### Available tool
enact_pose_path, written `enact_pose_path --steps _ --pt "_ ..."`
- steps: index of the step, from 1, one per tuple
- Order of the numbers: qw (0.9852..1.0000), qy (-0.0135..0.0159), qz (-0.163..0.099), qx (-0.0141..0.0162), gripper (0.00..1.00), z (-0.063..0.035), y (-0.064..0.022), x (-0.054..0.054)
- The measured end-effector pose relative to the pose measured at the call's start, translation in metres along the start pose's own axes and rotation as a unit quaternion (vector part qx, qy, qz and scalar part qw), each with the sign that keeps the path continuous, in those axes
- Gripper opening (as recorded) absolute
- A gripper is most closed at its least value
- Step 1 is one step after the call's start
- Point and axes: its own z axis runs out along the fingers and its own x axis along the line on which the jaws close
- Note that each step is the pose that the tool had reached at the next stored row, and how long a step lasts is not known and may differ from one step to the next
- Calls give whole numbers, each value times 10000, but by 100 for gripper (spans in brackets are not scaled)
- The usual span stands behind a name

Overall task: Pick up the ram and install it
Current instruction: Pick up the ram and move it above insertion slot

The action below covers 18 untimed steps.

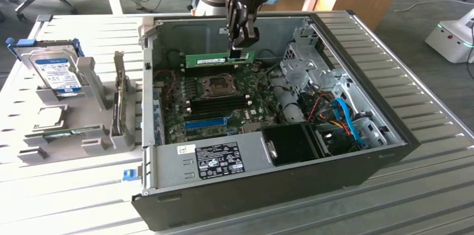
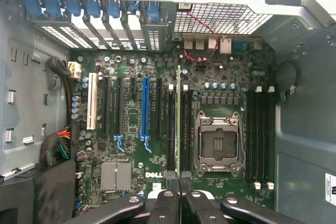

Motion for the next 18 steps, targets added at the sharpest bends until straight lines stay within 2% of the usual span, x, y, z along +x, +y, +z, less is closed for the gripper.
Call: enact_pose_path --steps 18 --pt "10000 0 0 0 12 18 -1 -58"
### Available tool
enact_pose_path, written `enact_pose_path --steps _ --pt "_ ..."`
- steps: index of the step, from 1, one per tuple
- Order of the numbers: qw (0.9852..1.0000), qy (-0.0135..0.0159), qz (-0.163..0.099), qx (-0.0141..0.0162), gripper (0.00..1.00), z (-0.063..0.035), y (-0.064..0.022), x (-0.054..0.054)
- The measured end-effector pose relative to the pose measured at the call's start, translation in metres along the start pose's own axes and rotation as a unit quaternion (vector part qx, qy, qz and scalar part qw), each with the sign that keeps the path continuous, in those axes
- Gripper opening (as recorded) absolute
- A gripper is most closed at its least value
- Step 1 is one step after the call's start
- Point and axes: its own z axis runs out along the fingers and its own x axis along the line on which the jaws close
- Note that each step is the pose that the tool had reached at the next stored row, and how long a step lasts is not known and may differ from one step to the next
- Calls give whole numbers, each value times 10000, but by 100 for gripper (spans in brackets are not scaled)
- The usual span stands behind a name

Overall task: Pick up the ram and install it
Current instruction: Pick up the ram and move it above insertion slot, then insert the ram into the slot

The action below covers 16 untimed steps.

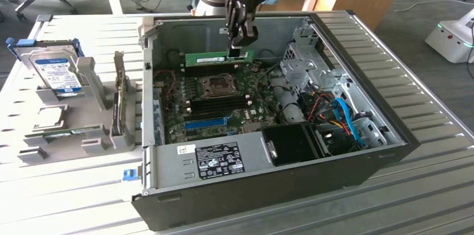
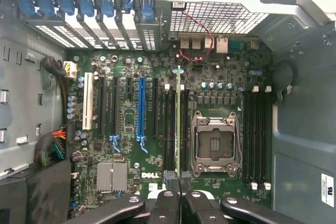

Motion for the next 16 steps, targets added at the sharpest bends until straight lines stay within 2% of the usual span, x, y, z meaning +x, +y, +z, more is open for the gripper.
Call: enact_pose_path --steps 6,16 --pt "10000 0 0 0 12 -3 -56 0" --pt "10000 0 0 0 12 -3 -59 0"
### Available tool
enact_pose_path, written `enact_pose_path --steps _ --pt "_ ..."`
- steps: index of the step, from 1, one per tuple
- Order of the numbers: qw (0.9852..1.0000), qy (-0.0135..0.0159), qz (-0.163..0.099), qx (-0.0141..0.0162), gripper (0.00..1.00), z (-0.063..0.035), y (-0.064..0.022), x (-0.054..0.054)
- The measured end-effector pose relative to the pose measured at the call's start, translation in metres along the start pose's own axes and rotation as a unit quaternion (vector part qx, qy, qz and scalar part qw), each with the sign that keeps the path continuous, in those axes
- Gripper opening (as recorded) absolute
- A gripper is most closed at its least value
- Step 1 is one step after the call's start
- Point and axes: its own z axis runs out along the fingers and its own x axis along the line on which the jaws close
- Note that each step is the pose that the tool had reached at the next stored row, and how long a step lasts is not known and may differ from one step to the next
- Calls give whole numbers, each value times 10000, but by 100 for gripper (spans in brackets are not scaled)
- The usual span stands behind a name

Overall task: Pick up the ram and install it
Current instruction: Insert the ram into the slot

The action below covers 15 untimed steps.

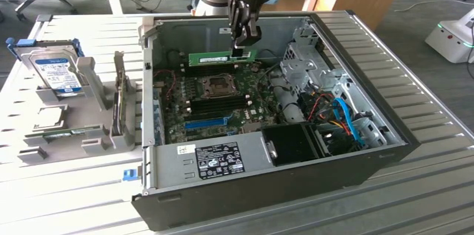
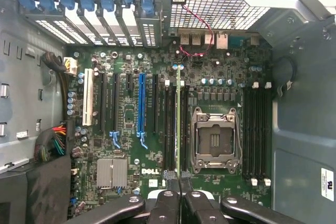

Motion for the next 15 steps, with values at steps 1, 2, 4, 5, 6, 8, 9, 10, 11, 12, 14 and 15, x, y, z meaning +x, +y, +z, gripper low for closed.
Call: enact_pose_path --steps 1,2,4,5,6,8,9,10,11,12,14,15 --pt "10000 0 0 0 12 0 0 0" --pt "10000 0 0 0 12 0 0 0" --pt "10000 0 0 0 12 0 0 0" --pt "10000 0 0 0 12 0 0 0" --pt "10000 0 0 0 12 0 0 0" --pt "10000 1 0 0 12 0 0 0" --pt "10000 0 0 0 12 4 -1 -1" --pt "10000 -1 0 0 12 9 -1 -1" --pt "10000 0 0 0 12 15 -1 0" --pt "10000 0 0 0 12 23 -1 0" --pt "10000 0 0 0 12 42 -2 1" --pt "10000 0 0 0 12 52 -3 1"
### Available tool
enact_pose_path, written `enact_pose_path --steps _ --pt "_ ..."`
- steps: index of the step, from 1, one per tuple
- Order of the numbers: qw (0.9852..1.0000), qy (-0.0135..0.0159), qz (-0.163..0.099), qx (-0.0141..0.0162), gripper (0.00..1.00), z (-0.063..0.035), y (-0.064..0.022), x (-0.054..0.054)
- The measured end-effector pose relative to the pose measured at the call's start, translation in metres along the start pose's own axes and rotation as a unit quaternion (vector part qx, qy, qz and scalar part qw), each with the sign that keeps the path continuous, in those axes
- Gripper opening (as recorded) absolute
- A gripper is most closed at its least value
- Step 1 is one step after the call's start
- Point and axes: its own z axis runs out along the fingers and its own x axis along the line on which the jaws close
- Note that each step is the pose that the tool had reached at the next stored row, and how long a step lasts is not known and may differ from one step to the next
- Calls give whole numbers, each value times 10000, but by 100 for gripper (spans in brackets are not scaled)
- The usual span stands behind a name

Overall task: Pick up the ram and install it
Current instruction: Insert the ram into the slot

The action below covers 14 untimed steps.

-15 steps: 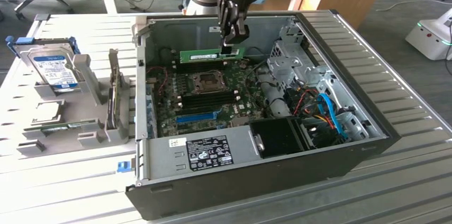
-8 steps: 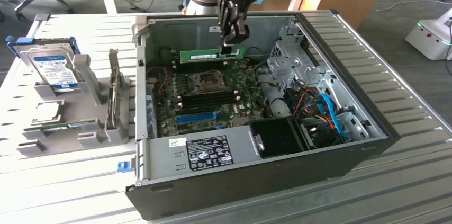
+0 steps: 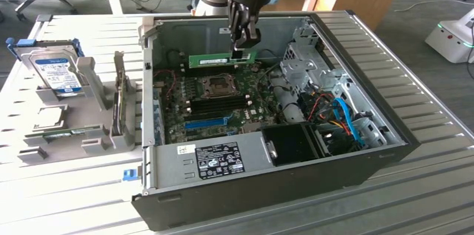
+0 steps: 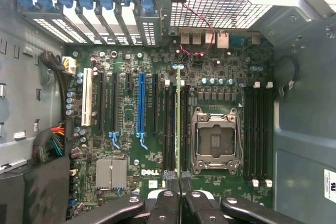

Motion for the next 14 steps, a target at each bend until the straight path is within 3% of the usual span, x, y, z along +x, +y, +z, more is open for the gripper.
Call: enact_pose_path --steps 14 --pt "10000 0 0 0 12 128 -7 3"
